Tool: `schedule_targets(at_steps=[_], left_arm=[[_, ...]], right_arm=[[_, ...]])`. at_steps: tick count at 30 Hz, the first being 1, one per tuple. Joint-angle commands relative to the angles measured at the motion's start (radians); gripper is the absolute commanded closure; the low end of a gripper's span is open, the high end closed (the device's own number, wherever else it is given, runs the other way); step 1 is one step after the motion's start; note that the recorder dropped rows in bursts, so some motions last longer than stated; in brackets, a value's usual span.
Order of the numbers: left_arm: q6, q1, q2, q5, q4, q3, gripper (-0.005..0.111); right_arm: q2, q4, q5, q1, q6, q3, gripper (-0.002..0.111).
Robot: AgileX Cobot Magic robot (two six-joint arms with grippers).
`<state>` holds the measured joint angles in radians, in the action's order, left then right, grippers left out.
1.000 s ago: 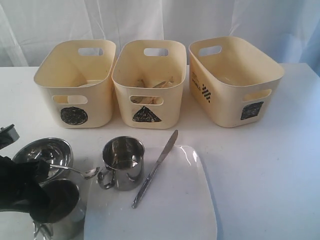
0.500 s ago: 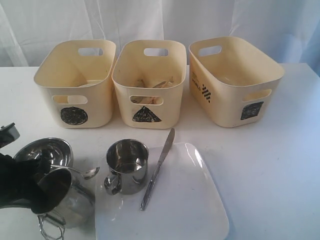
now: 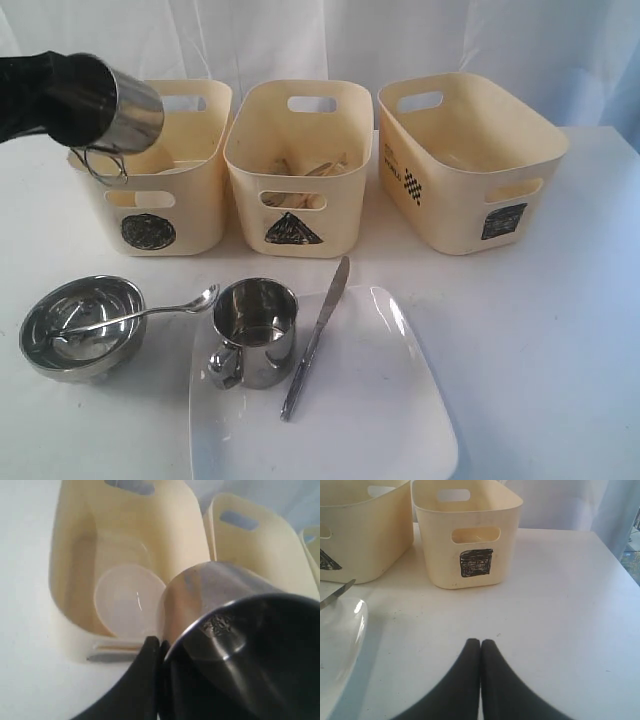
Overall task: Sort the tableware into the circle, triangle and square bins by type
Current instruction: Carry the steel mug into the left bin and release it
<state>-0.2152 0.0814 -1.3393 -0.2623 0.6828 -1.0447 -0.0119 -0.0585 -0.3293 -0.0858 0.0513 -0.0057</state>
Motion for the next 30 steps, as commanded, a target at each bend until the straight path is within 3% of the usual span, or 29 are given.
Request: schedule_targets(at_steps=[1,12,20,30], left_arm=[[-0.007,0.002,-0.095,0.065,0.012,-0.091,0.107],[-0.105,0.002,-0.308,0.064,0.012,-0.280,0.107],[-0.161,0.002,-0.315,0.149,0.010,-0.285,0.107],[-0.211,0.002,-0.335,0.131,-0.014,-0.285,0.107]], right_arm=[[0.003,0.007,0.008,0.007,-0.004,0.006,0.108],[0.003,0.007,0.008,0.007,-0.004,0.006,0.108],[0.003,0.007,0.008,0.007,-0.004,0.006,0.108],[0.003,0.007,0.008,0.007,-0.004,0.006,0.108]])
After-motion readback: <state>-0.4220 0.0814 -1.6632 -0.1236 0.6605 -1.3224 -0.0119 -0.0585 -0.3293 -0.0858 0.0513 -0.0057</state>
